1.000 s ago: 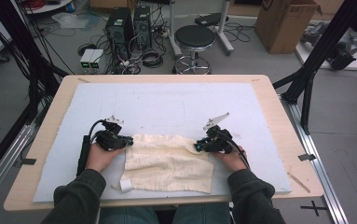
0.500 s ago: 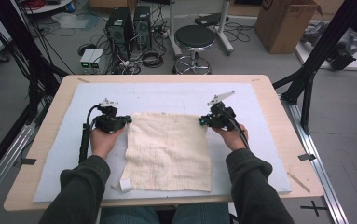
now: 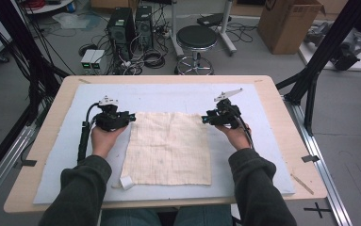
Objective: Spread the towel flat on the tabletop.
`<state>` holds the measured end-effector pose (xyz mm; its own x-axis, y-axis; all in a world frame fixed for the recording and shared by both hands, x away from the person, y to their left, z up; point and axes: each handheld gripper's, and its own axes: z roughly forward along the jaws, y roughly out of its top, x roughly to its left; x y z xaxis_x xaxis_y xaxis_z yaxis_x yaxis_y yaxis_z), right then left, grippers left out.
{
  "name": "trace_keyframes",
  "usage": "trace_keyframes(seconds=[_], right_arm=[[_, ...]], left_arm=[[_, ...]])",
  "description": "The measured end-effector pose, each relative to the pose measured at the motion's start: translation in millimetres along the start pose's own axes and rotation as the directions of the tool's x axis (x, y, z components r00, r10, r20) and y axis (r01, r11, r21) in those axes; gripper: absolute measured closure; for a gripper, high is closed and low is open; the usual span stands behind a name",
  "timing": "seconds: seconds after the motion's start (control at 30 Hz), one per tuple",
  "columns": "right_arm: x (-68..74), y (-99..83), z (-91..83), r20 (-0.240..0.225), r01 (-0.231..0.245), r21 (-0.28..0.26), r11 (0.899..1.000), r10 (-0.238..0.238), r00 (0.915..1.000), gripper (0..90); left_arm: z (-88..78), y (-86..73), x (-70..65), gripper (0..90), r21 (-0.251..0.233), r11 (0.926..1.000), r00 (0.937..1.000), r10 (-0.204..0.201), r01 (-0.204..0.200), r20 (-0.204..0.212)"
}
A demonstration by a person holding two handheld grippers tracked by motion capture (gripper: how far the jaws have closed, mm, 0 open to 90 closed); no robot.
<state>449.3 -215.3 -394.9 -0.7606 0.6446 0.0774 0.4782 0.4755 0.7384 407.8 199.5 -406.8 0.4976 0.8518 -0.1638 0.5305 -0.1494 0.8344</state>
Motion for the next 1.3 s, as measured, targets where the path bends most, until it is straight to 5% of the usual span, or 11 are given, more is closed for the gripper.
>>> trace_keyframes(seconds=[0.07, 0.1, 0.2, 0.4, 0.6, 0.63, 0.83, 0.9, 1.07, 1.17, 1.3], right_arm=[[10.7, -5.7, -8.8, -0.021, 0.019, -0.013, 1.000, -0.019, 0.9996, 56.9], [19.9, -8.1, -15.4, -0.077, 0.010, 0.006, 1.000, -0.010, 0.9970, 53.7], [34.0, -13.1, -23.8, -0.087, 0.059, -0.022, 0.998, -0.061, 0.9944, 53.8], [70.5, -38.3, -39.3, -0.158, 0.127, -0.063, 0.990, -0.136, 0.9781, 50.9], [93.1, -66.9, -42.6, -0.239, 0.171, -0.064, 0.983, -0.182, 0.9539, 49.1], [100.7, -76.5, -43.2, -0.262, 0.202, -0.045, 0.978, -0.207, 0.9426, 48.9], [109.8, -97.5, -43.1, -0.319, 0.226, -0.013, 0.974, -0.218, 0.9224, 49.6], [110.9, -99.3, -42.1, -0.314, 0.235, 0.007, 0.972, -0.221, 0.9233, 50.1], [112.7, -103.1, -36.3, -0.294, 0.276, 0.064, 0.959, -0.247, 0.9233, 61.3], [111.0, -103.4, -36.3, -0.277, 0.283, 0.058, 0.958, -0.257, 0.9261, 71.1], [104.2, -102.0, -36.1, -0.310, 0.259, 0.067, 0.964, -0.226, 0.9235, 87.8]], left_arm=[[-11.7, -5.6, -6.4, 61.4, -0.007, 0.9994, 0.9992, 0.034, -0.034, 0.021], [-17.1, -7.6, -9.0, 59.1, 0.000, 0.9989, 0.9981, 0.046, -0.047, 0.040], [-35.2, -17.1, -18.4, 57.5, -0.018, 0.9967, 0.9931, 0.081, -0.079, 0.085], [-66.1, -41.2, -35.1, 53.6, -0.010, 0.9864, 0.9748, 0.164, -0.164, 0.151], [-83.8, -67.7, -47.1, 47.5, -0.011, 0.9782, 0.9513, 0.204, -0.207, 0.231], [-84.7, -72.5, -50.1, 46.1, -0.001, 0.9752, 0.9456, 0.215, -0.221, 0.245], [-85.0, -93.9, -57.0, 43.4, 0.056, 0.9547, 0.9153, 0.262, -0.292, 0.306], [-84.3, -97.9, -57.8, 43.9, 0.072, 0.9489, 0.9067, 0.269, -0.307, 0.325], [-78.4, -104.1, -62.5, 53.0, 0.125, 0.9257, 0.8765, 0.286, -0.357, 0.388], [-78.3, -105.0, -64.4, 65.2, 0.116, 0.9192, 0.8659, 0.305, -0.376, 0.397], [-78.4, -105.4, -65.3, 82.0, 0.112, 0.9132, 0.8647, 0.324, -0.392, 0.384]])
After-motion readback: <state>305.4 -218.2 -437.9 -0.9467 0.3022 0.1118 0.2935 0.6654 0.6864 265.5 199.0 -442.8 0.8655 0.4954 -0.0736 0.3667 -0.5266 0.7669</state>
